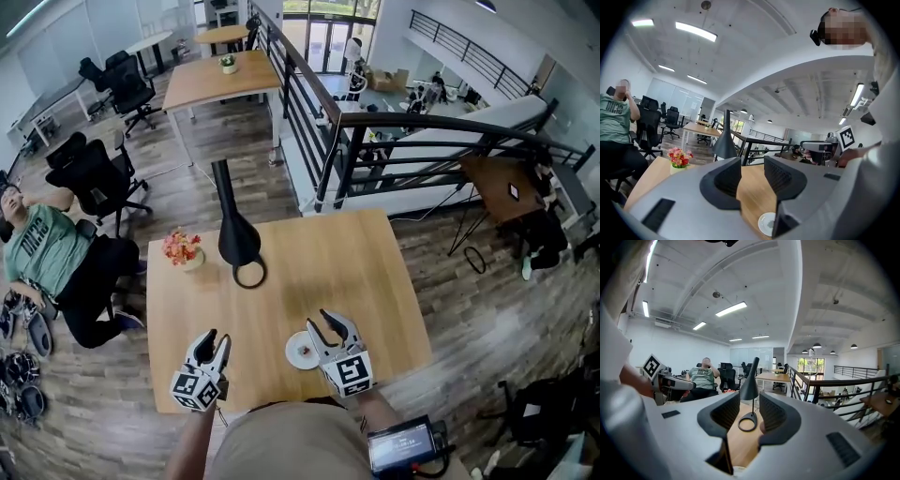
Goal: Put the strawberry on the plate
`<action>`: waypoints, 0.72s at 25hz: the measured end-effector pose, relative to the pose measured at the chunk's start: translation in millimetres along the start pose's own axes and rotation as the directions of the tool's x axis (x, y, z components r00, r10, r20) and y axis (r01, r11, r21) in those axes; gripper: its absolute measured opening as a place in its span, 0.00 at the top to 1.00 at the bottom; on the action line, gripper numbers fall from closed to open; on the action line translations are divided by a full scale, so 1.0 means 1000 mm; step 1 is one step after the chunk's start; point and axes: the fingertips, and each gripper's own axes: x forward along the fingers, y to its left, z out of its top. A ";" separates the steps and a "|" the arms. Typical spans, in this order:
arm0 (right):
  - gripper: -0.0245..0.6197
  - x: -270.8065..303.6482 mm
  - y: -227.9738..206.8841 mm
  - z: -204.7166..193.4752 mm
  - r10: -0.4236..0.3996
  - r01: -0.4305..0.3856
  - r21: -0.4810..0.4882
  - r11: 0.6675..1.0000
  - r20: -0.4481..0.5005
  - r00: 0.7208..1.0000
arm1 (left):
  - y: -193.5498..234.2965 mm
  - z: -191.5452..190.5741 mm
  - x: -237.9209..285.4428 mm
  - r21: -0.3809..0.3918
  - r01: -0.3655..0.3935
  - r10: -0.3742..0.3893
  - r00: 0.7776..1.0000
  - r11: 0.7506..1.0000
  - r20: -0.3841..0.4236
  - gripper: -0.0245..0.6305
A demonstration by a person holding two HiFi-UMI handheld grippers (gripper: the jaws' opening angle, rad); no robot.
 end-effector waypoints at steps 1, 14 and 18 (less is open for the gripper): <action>0.75 0.002 0.000 0.000 -0.004 0.004 0.005 1.000 0.000 1.000 | 0.003 0.000 0.002 -0.005 -0.001 0.001 1.000 1.000 -0.006 0.73; 0.75 0.005 -0.011 -0.004 -0.040 0.041 0.031 0.999 -0.028 0.999 | 0.011 0.006 0.018 -0.032 0.028 -0.029 0.999 0.999 -0.022 0.96; 0.75 0.002 -0.014 -0.007 -0.053 0.054 0.037 0.998 -0.033 0.998 | 0.011 0.001 0.019 -0.035 0.029 -0.030 0.999 0.999 -0.043 0.96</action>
